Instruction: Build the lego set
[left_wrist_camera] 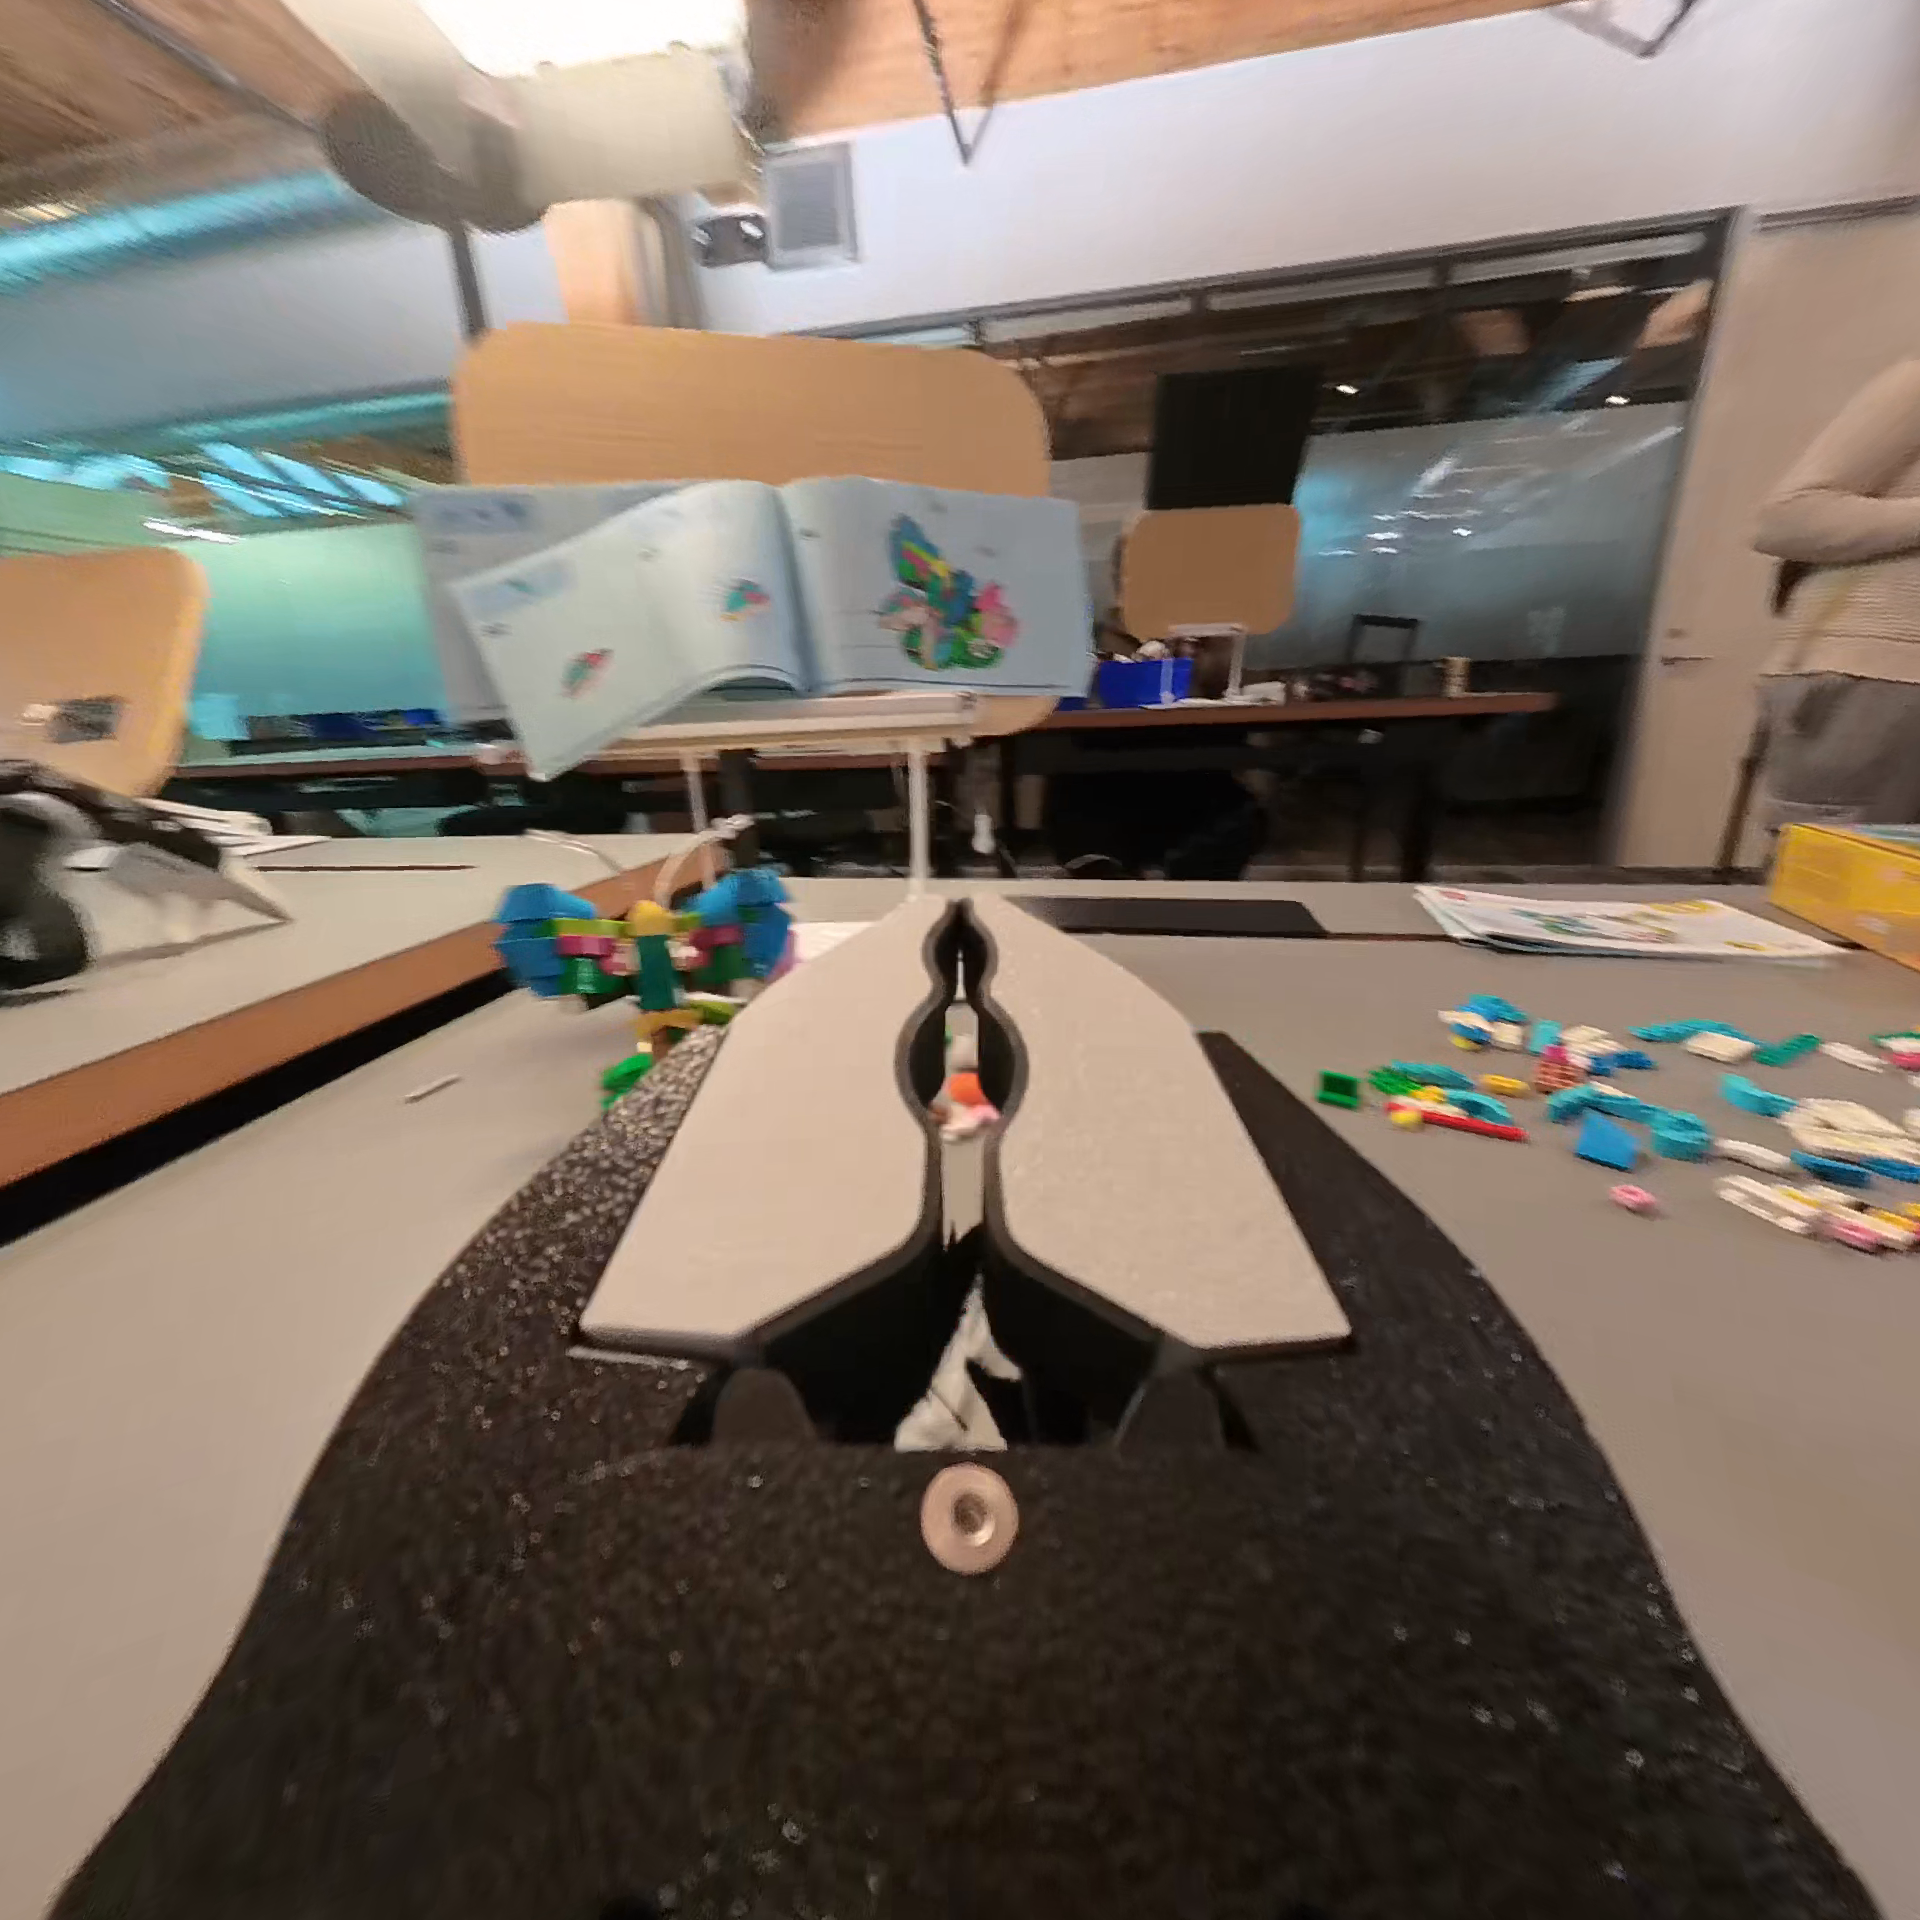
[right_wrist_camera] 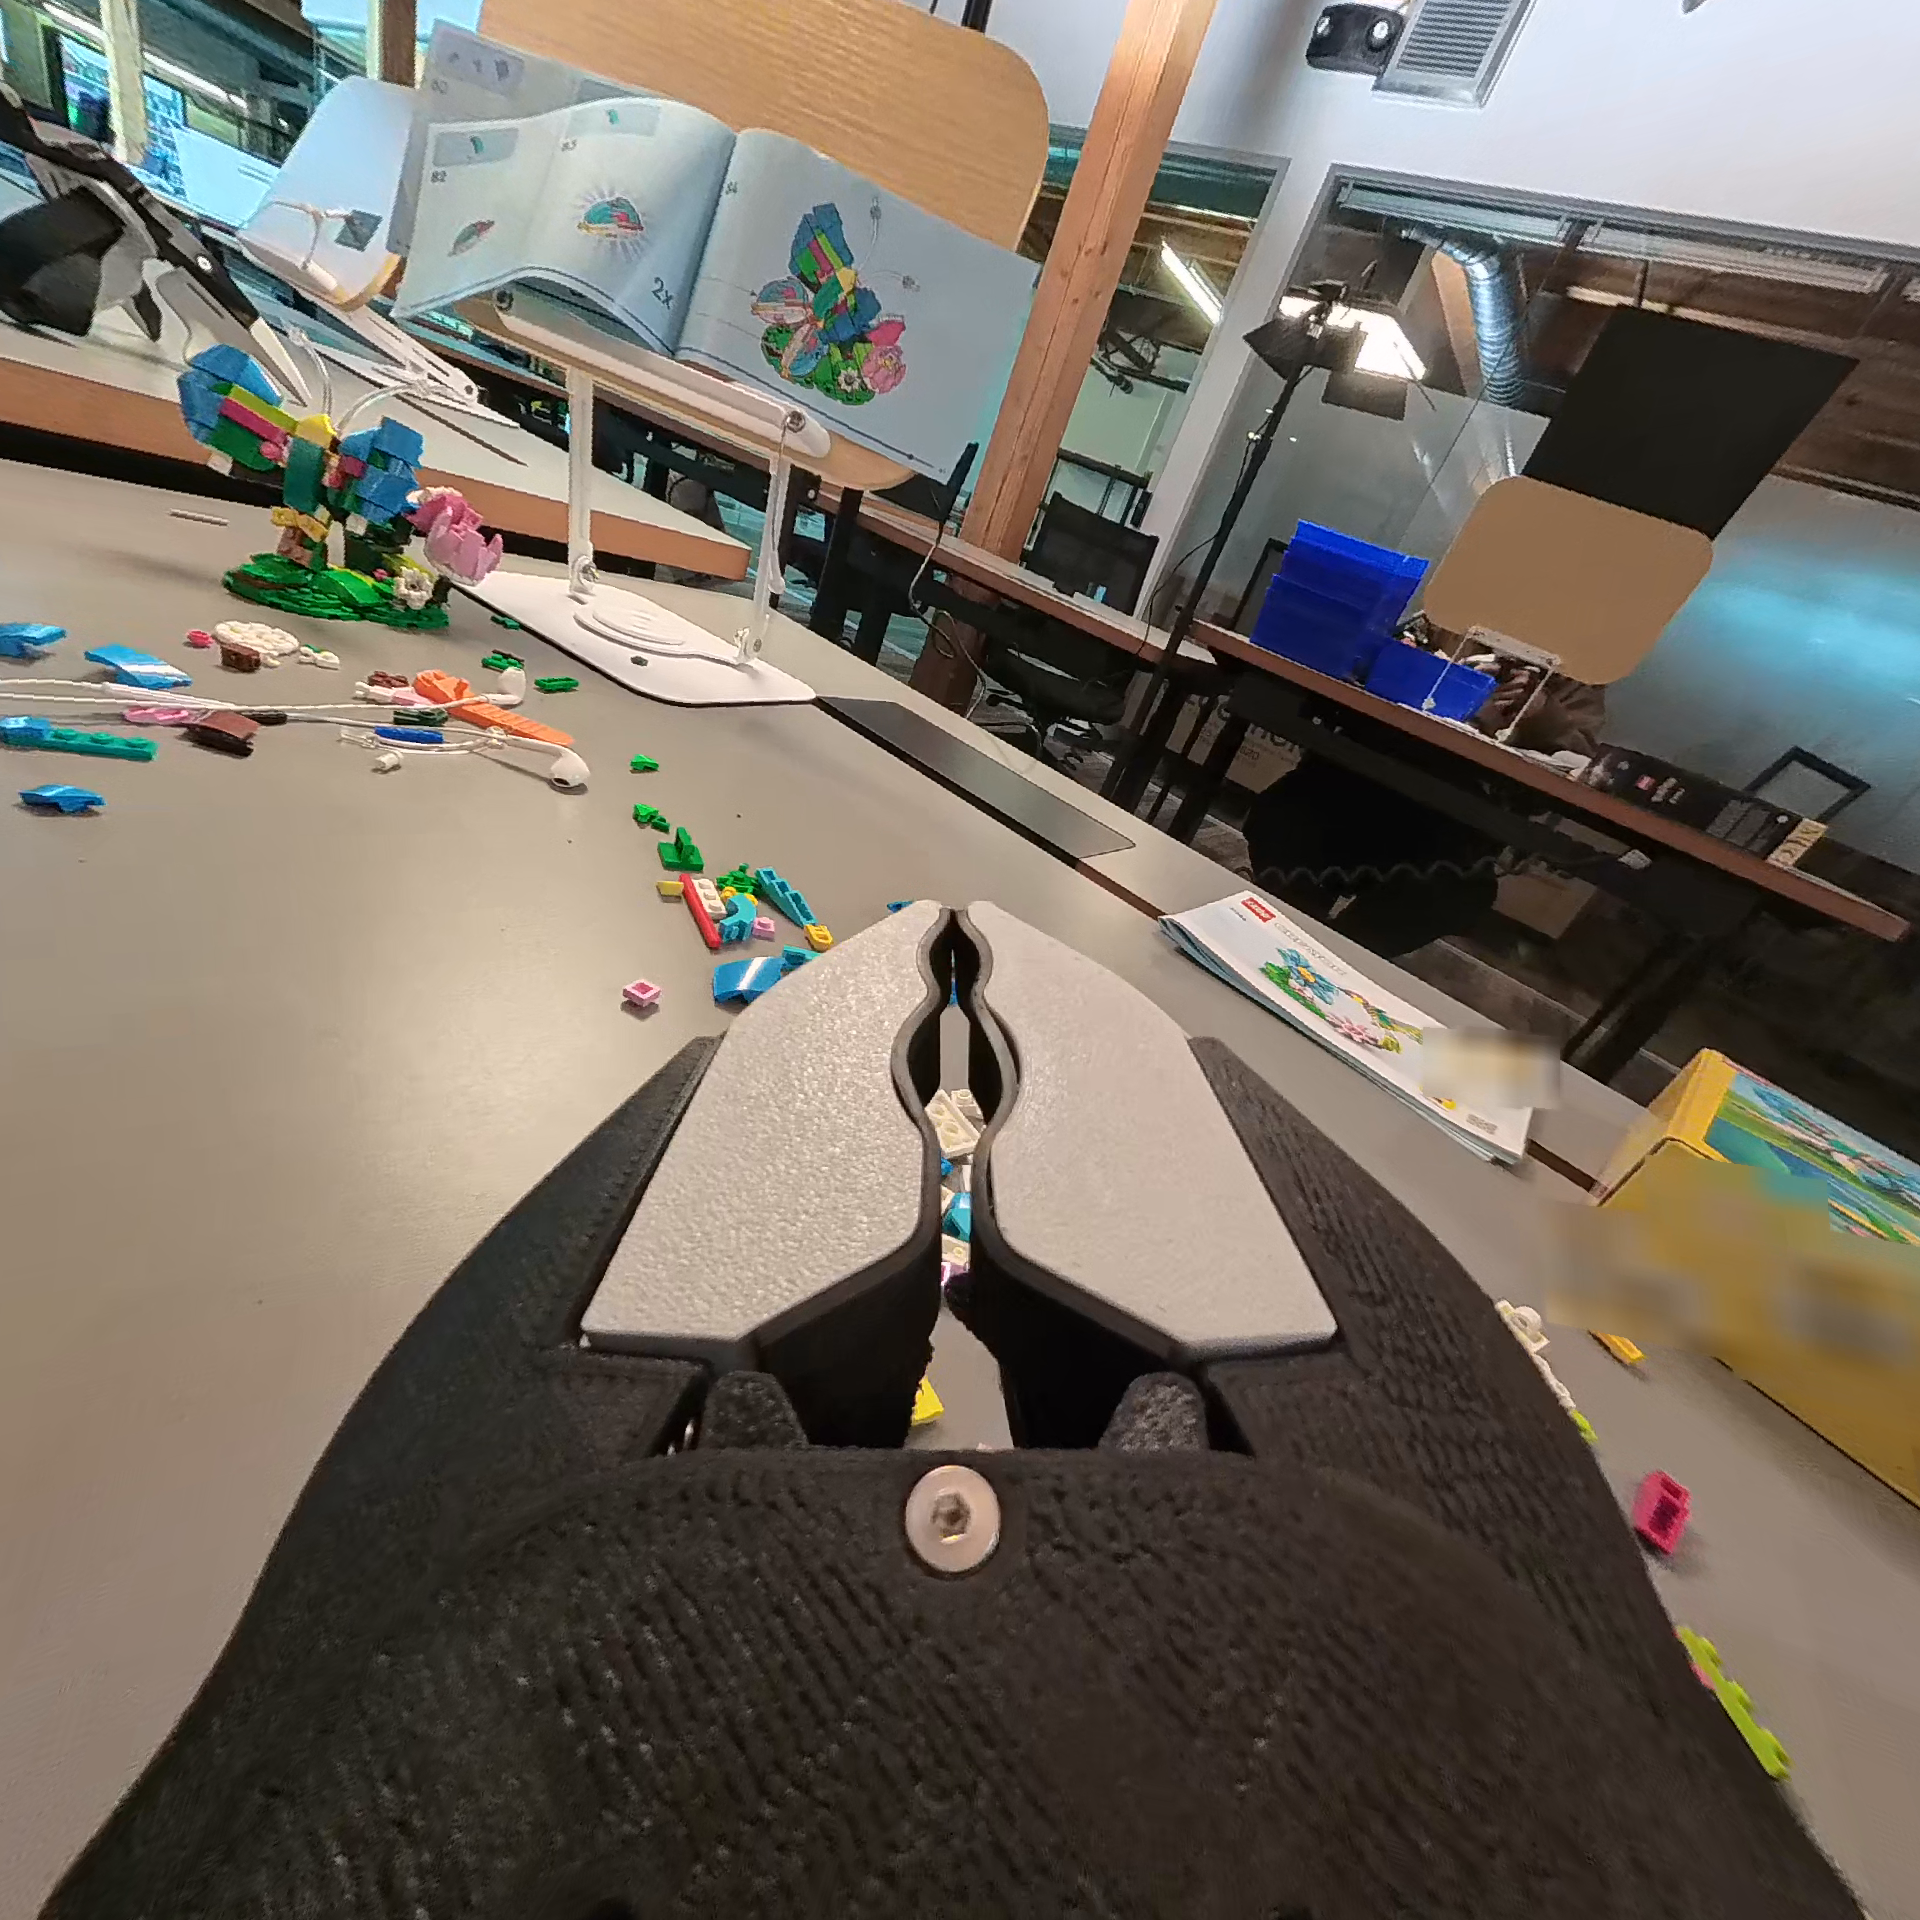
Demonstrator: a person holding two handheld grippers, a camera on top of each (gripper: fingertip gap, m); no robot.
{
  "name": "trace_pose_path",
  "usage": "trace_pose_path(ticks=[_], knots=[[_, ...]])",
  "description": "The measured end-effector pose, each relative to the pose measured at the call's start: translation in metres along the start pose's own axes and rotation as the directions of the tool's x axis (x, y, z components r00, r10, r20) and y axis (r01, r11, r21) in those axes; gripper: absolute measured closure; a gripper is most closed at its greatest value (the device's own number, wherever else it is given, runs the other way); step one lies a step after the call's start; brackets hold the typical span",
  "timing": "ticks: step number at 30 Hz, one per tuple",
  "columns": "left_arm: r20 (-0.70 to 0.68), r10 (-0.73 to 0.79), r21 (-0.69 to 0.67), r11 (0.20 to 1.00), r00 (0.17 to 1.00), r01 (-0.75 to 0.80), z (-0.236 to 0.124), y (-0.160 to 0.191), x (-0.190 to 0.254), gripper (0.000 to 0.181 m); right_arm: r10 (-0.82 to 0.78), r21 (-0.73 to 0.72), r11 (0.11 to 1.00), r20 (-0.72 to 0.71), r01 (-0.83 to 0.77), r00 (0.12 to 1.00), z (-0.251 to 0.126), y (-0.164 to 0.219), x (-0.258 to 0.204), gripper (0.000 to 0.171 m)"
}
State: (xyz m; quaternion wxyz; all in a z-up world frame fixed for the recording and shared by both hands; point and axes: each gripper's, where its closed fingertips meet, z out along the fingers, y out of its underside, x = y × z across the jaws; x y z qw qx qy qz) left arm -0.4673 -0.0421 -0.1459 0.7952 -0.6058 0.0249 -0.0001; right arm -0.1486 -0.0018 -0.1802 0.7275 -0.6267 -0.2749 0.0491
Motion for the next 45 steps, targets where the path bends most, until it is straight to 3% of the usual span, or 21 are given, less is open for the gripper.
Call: trace_pose_path(ticks=[7, 15, 22, 39, 45], knots=[[0.097, -0.021, 0.041, 0.999, 0.995, 0.017, -0.006, -0.004, -0.044, 0.181, -0.008, -0.004, 1.0, -0.005, 0.008, 1.0, 0.001, 0.001, 0.0, 0.171], [0.009, -0.081, 0.025, 0.996, 0.997, 0.081, -0.002, 0.008, -0.033, 0.181, -0.004, 0.005, 1.0, -0.005, 0.004, 1.0, 0.0, 0.0, 0.001, 0.171], [-0.062, -0.018, 0.014, 1.0, 0.998, 0.019, 0.0, 0.01, -0.014, 0.181, -0.012, 0.008, 1.0, -0.007, 0.012, 1.0, 0.002, 0.0, 0.001, 0.171], [-0.111, -0.011, 0.008, 1.0, 0.994, 0.012, 0.001, 0.011, -0.005, 0.181, -0.019, 0.019, 1.0, -0.015, 0.019, 1.0, 0.001, -0.001, 0.003, 0.171], [-0.121, -0.013, 0.008, 1.0, 0.993, 0.014, 0.0, 0.011, -0.004, 0.181, -0.079, -0.012, 0.997, -0.173, 0.078, 0.982, -0.011, 0.0, 0.049, 0.171]])
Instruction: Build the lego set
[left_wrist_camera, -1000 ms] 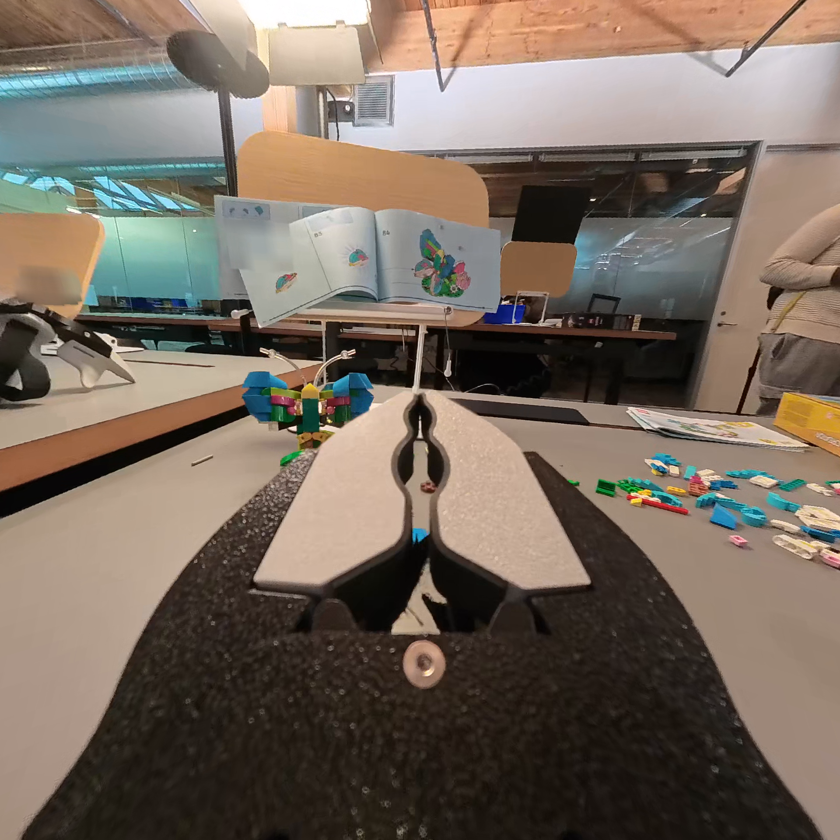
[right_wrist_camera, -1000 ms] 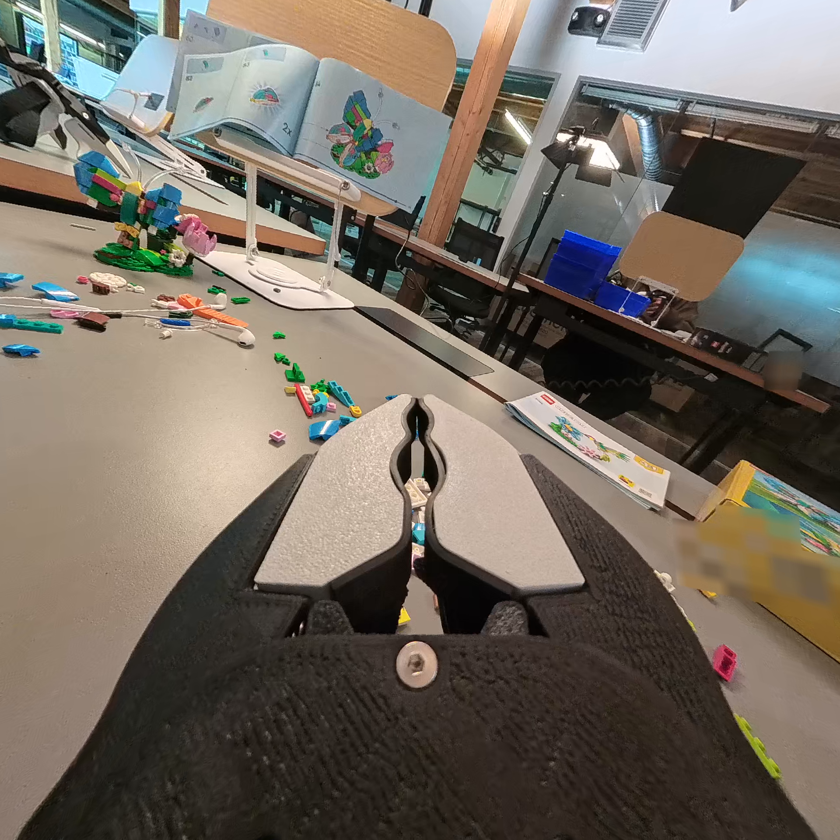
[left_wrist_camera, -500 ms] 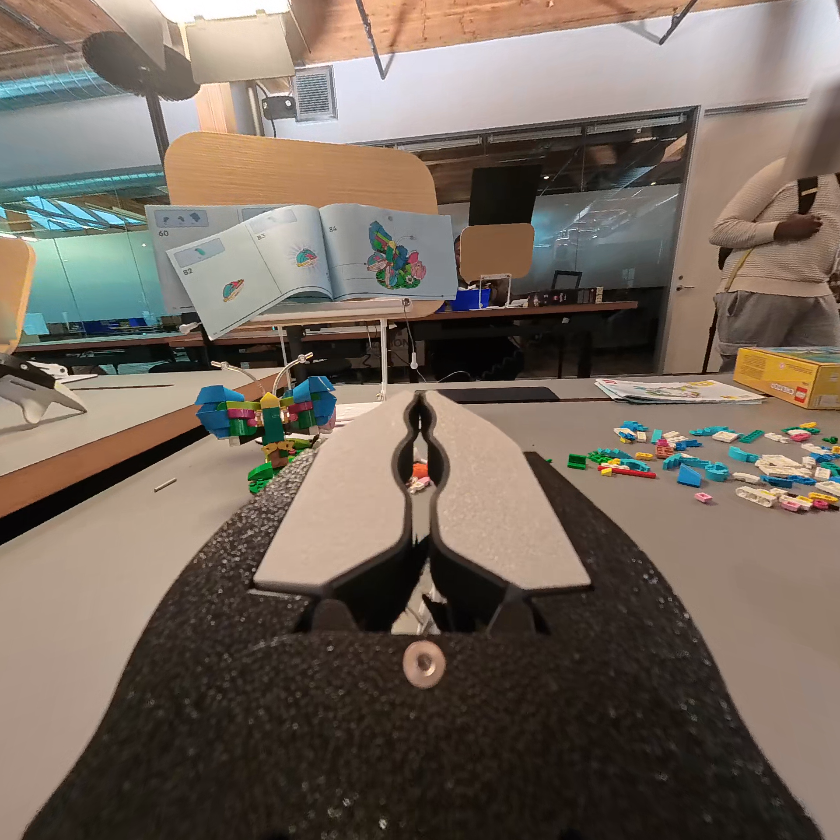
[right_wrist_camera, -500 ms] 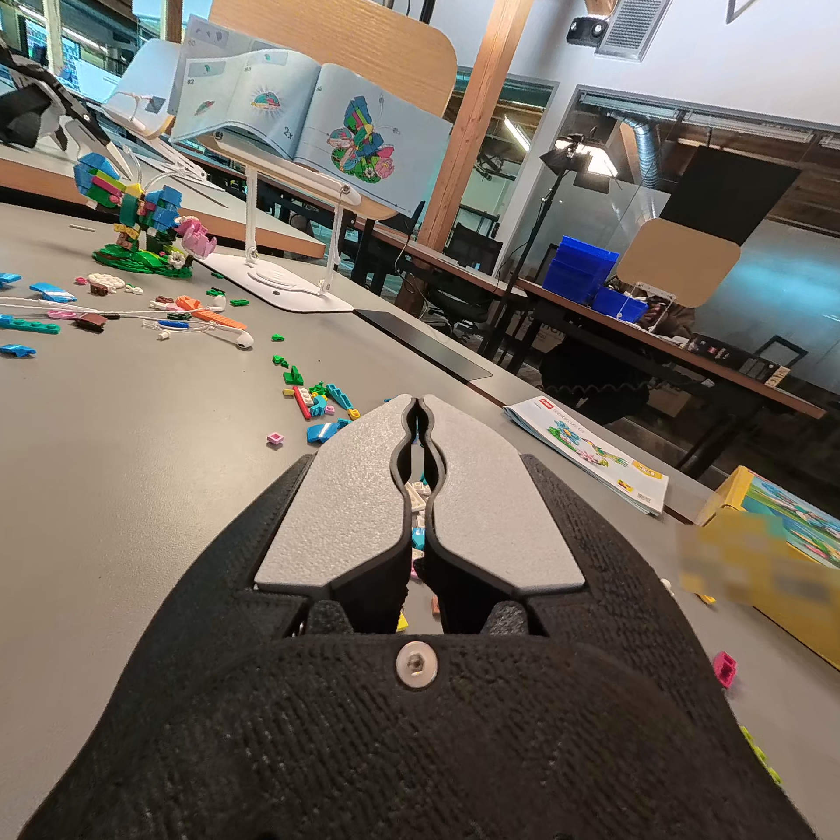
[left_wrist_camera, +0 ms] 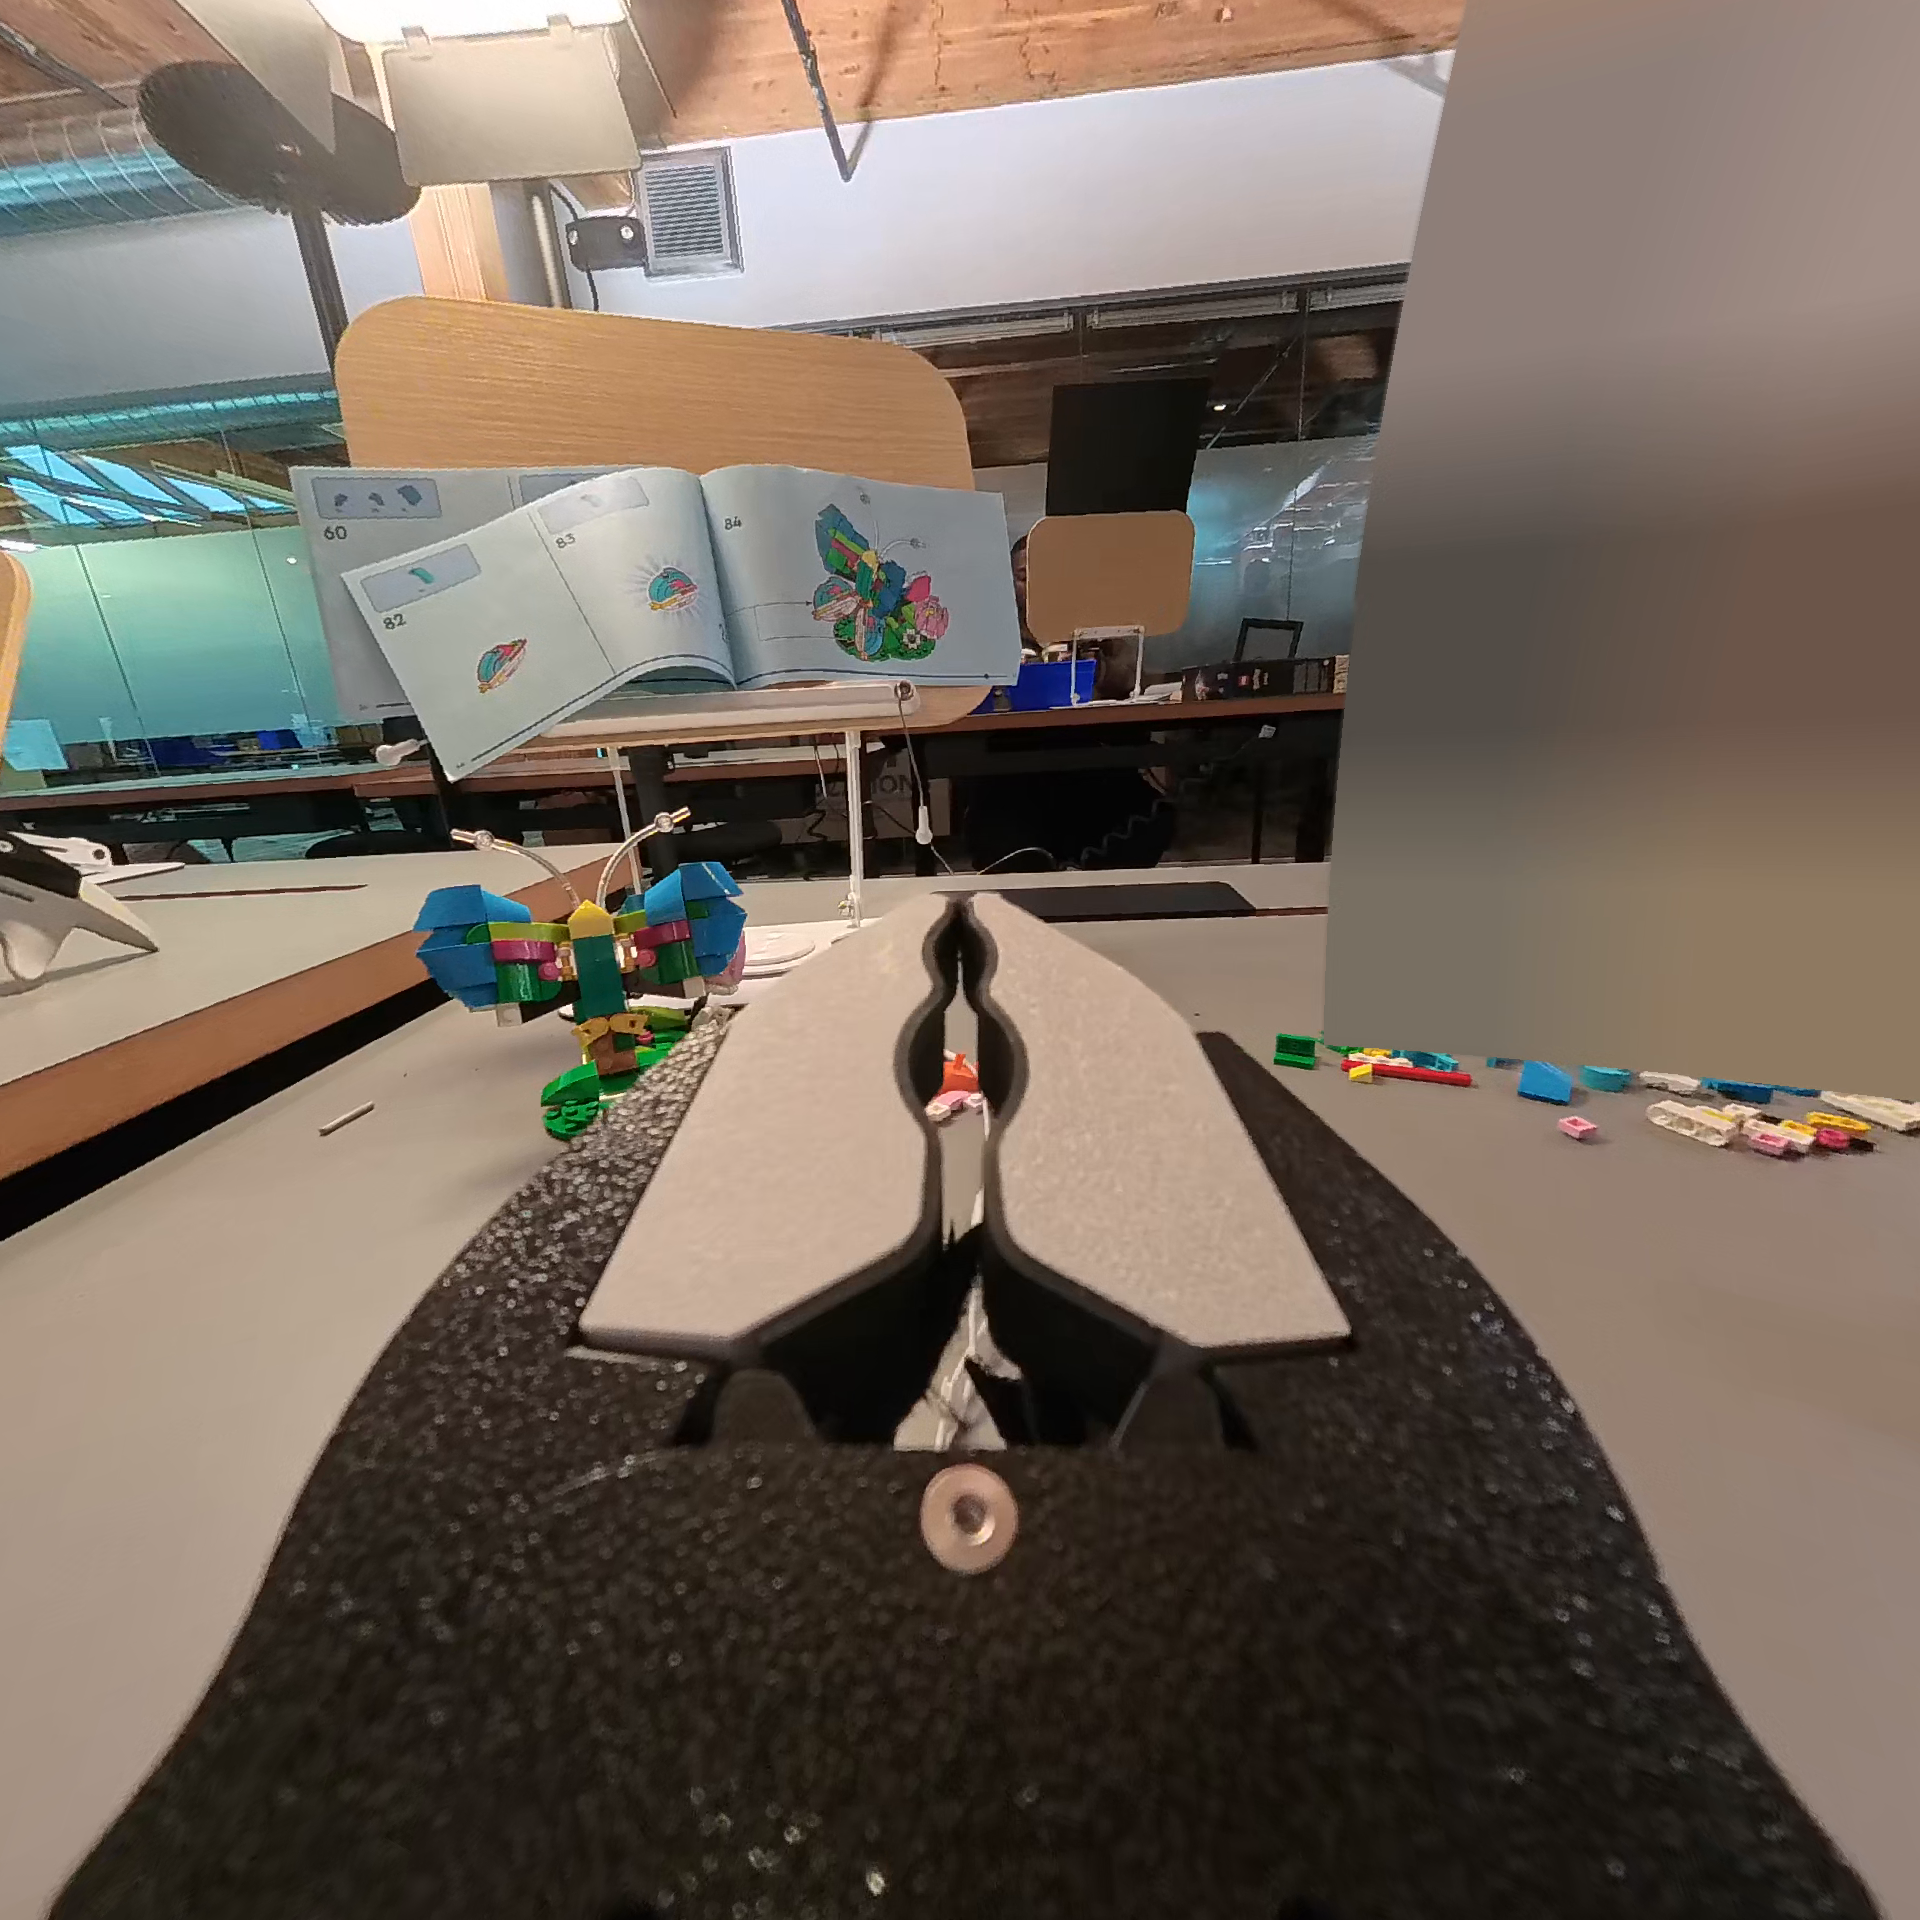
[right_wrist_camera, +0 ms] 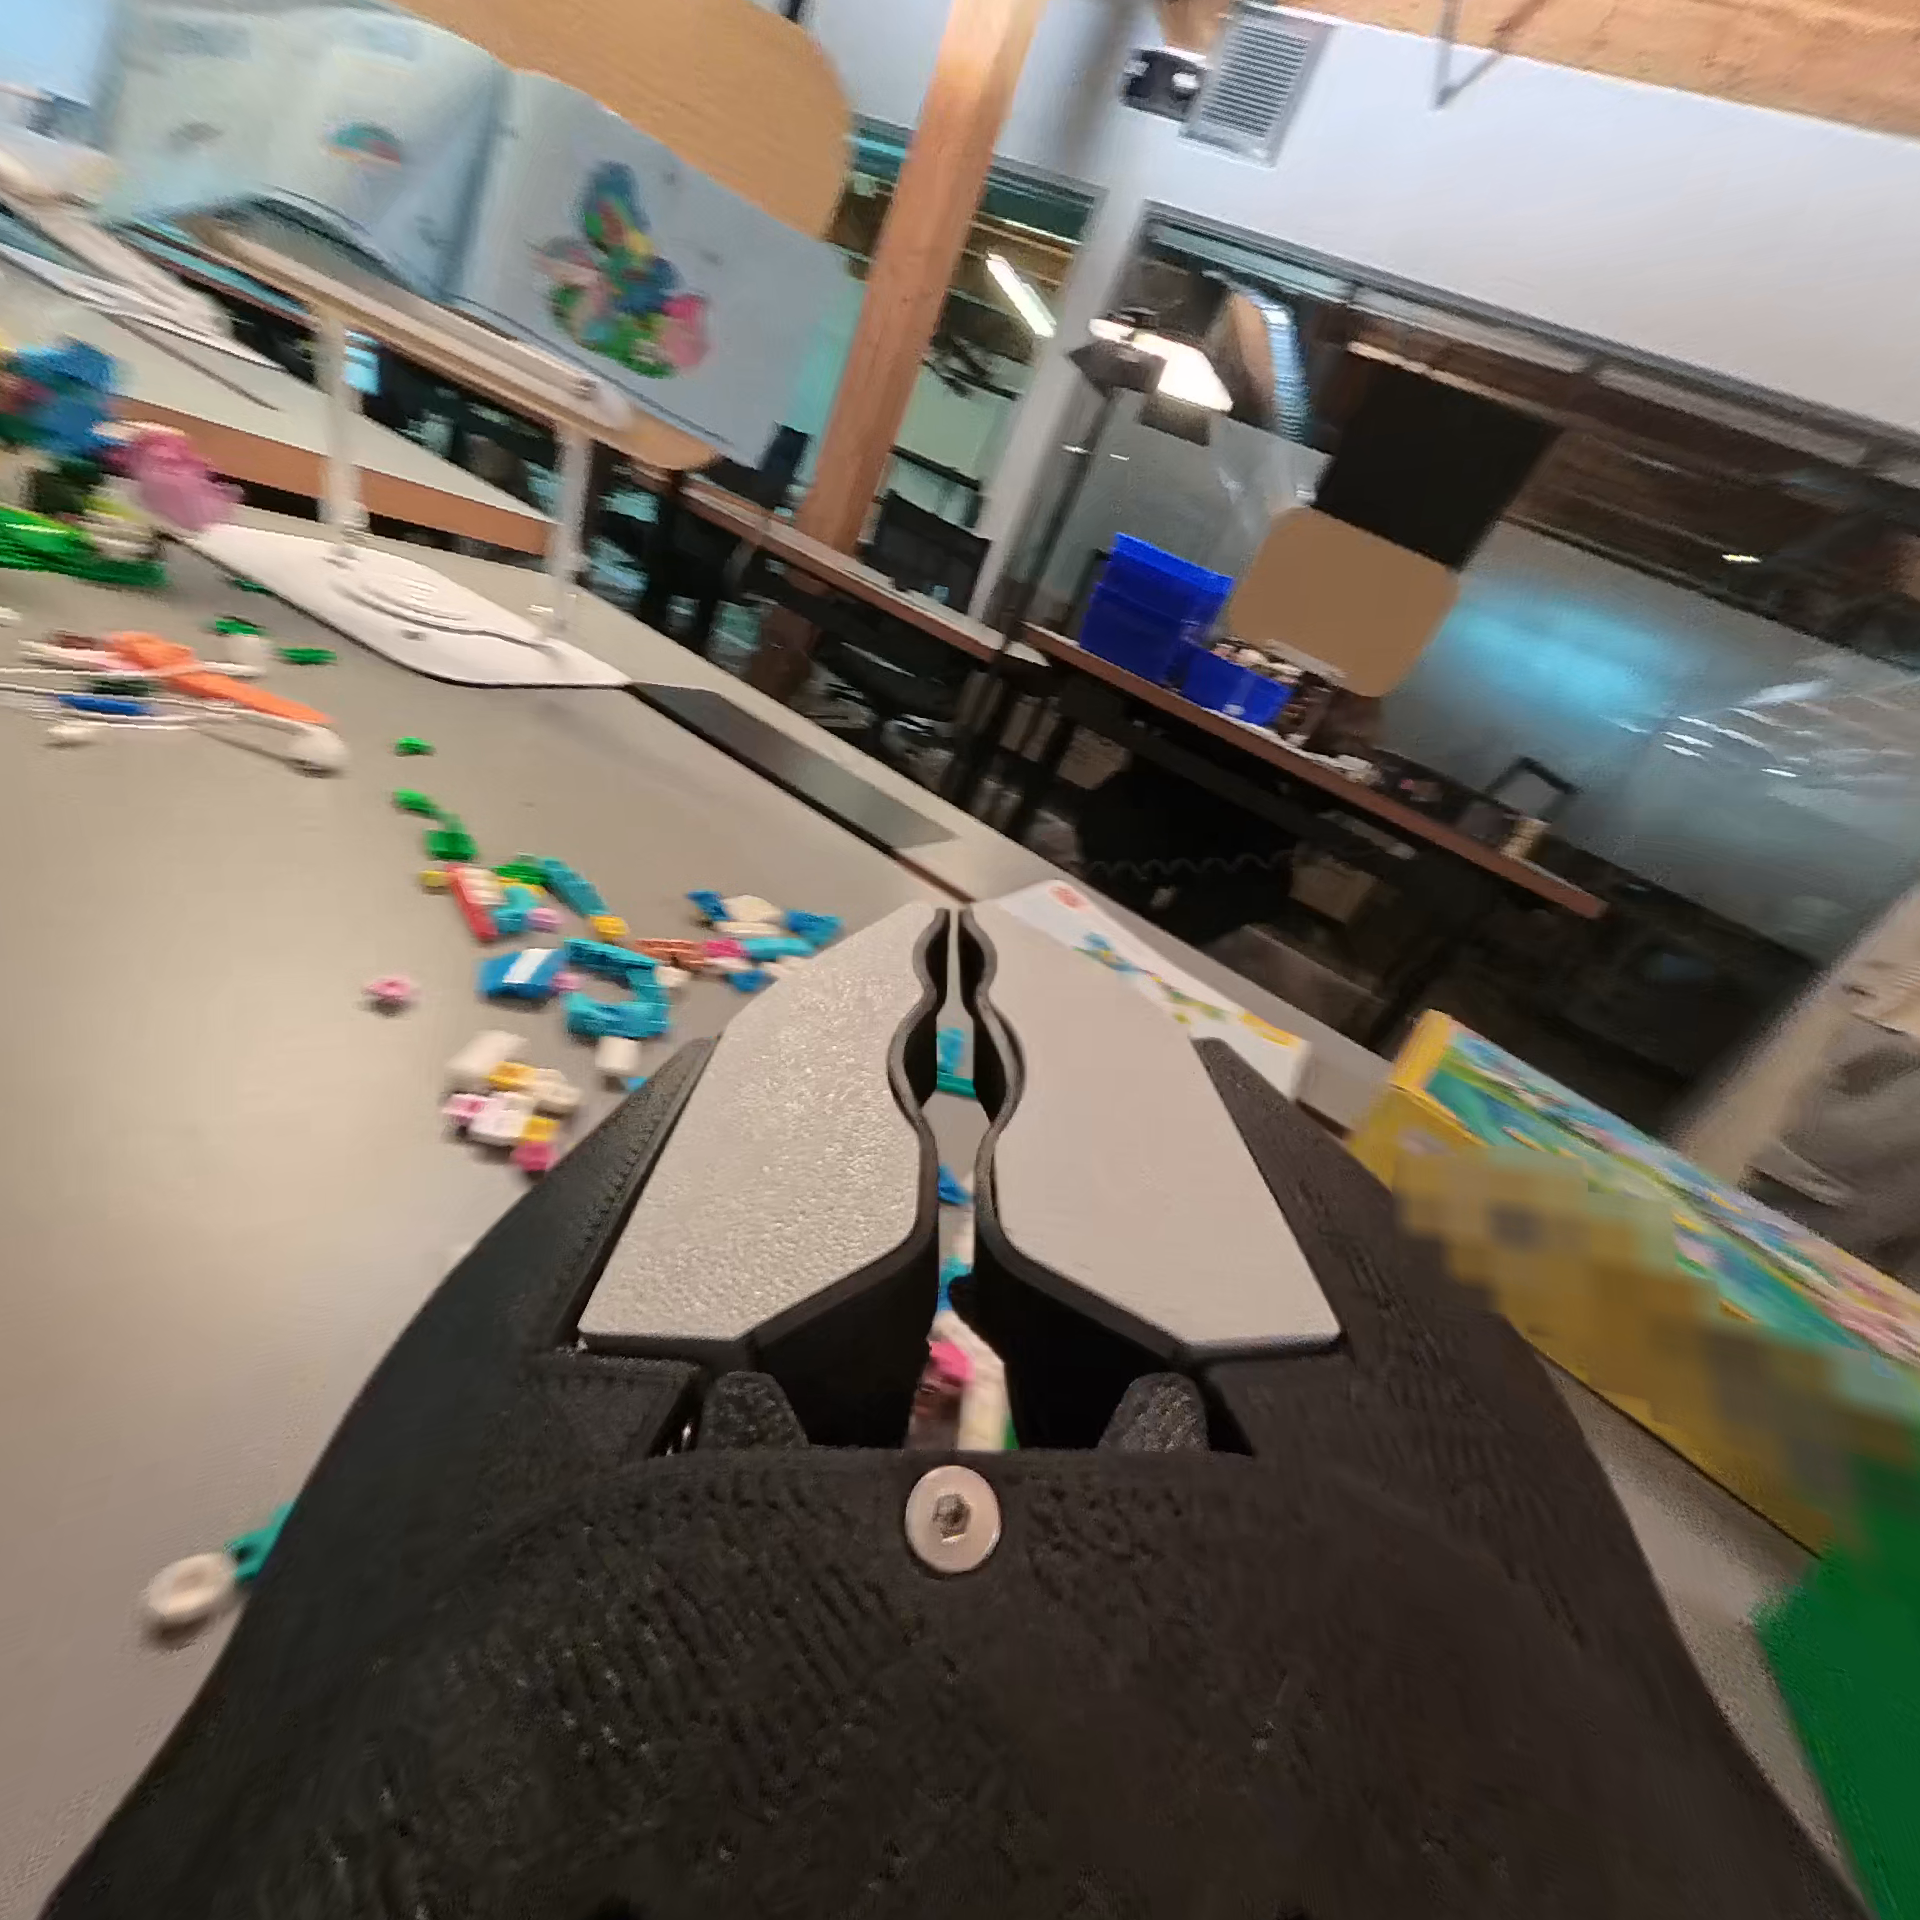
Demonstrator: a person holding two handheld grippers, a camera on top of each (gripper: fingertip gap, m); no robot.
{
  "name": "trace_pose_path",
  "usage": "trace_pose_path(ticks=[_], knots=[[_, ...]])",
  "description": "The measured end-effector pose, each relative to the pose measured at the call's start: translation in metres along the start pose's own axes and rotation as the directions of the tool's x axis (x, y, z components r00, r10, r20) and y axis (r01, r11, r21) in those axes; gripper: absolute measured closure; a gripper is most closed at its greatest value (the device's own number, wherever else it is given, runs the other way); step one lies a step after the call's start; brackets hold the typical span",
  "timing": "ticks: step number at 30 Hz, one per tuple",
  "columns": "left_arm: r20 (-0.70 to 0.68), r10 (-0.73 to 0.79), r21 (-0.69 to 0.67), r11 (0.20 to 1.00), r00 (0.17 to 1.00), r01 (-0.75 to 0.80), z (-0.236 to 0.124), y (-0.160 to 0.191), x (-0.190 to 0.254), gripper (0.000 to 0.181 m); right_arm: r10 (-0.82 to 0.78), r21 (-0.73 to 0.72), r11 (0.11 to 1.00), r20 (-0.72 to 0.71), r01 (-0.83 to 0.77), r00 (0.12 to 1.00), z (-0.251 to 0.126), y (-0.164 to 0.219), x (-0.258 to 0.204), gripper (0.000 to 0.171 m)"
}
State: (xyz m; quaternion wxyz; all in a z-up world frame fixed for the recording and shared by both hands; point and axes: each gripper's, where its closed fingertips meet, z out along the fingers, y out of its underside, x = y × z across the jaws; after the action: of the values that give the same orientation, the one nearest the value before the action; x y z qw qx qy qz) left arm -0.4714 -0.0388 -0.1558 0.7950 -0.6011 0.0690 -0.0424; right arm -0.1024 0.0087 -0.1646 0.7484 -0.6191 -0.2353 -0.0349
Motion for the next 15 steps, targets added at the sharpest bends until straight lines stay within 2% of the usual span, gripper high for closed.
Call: trace_pose_path(ticks=[7, 15], knots=[[-0.015, -0.01, -0.01, 1.0, 1.0, 0.01, 0.001, 0.001, 0.002, 0.181, -0.008, -0.047, 0.999, -0.168, 0.0, 0.986, -0.015, 0.013, 0.054, 0.17], [-0.02, -0.017, -0.011, 1.0, 1.0, 0.016, 0.001, 0.001, 0.003, 0.181, 0.025, -0.053, 0.998, -0.178, -0.035, 0.984, -0.014, 0.02, 0.056, 0.171]])
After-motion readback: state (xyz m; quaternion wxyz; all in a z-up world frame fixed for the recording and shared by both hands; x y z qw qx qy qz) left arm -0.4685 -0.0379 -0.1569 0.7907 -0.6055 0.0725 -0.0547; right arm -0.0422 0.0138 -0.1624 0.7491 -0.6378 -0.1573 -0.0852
